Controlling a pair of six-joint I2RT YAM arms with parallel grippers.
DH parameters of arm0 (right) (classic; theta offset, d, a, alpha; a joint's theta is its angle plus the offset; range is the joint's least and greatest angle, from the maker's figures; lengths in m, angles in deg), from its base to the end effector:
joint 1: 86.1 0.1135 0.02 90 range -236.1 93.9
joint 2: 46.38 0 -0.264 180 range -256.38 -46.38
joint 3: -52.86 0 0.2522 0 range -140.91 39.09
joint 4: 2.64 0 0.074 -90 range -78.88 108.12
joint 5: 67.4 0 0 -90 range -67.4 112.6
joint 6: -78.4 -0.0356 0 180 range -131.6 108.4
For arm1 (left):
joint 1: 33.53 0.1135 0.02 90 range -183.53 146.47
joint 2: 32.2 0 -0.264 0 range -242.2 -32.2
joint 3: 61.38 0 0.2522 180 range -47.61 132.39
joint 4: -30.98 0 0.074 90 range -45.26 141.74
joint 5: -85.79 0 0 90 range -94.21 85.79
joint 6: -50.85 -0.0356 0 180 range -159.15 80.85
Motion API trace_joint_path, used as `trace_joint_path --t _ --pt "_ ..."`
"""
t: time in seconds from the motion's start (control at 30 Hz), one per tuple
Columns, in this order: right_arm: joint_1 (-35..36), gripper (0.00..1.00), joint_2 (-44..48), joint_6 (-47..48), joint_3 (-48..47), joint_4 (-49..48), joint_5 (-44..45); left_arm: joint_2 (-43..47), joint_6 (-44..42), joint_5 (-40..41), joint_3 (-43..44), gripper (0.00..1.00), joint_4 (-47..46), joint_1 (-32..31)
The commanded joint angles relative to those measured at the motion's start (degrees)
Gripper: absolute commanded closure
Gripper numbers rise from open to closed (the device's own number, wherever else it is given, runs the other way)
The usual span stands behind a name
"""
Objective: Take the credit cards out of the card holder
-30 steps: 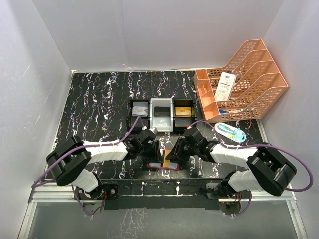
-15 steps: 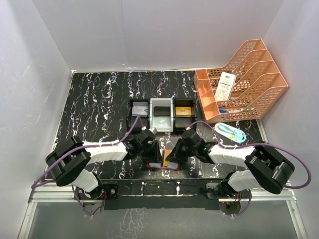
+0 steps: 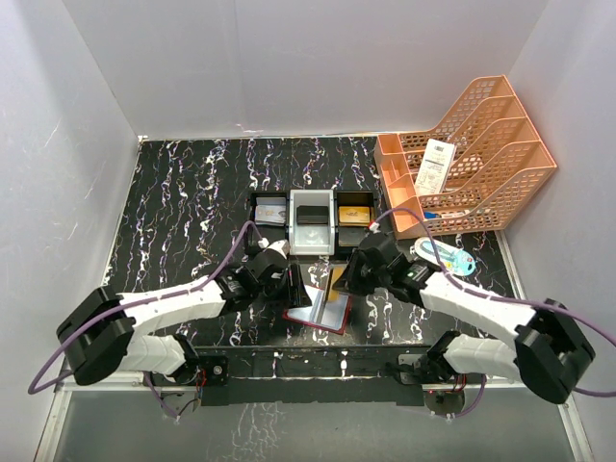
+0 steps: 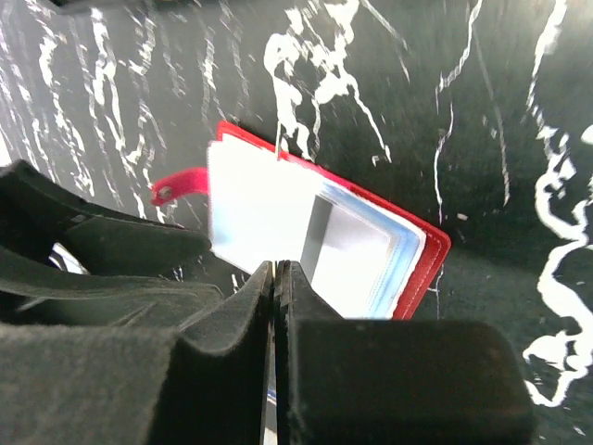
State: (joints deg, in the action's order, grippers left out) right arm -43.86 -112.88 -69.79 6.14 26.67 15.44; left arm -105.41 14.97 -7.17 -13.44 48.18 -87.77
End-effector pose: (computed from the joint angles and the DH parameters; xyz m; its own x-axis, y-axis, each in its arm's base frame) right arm 0.1626 0.1536 0.1876 -0.9131 0.3098 -0.2651 0.0920 0.7900 0.6062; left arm 0.1461 -0.2061 0.1846 -0.9059 -0.1267 -0.4041 0.1683 0.7679 -0.6181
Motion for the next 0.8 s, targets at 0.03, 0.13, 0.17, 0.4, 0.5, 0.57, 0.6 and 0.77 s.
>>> trace_joint_path --t 0.03,0.13,0.17,0.4,0.5,0.57,0.6,0.77 --pt "-1.8 1.0 6.6 16.7 -10.6 7.5 10.9 6.5 -2.6 5.1 1.3 0.36 5.4 0.2" --pt "-2.6 1.0 6.3 26.3 -17.4 11.3 18.7 8.3 -3.8 6.3 1.8 0.24 8.1 1.0" --pt "-2.8 1.0 5.8 29.6 -19.4 12.1 21.2 8.9 -4.1 6.6 1.9 0.21 9.0 1.5" --pt "-19.7 1.0 -4.0 42.8 -33.5 18.0 1.0 14.3 -5.4 9.1 2.2 0.01 16.5 5.7" --pt "-30.1 1.0 -9.0 43.2 -34.8 16.2 -9.7 15.2 -6.2 9.9 2.5 0.01 20.4 8.9" --pt "-30.6 1.0 -9.8 44.2 -33.8 11.8 -10.0 16.5 -6.9 9.8 2.1 0.01 21.6 10.9" --pt "-30.6 1.0 -10.1 45.3 -33.5 9.9 -10.4 17.5 -7.1 9.8 2.1 0.01 22.2 12.2" --pt "-30.5 1.0 -12.1 54.7 -33.5 3.8 -10.6 20.4 -7.6 9.6 1.4 0.01 24.6 15.8"
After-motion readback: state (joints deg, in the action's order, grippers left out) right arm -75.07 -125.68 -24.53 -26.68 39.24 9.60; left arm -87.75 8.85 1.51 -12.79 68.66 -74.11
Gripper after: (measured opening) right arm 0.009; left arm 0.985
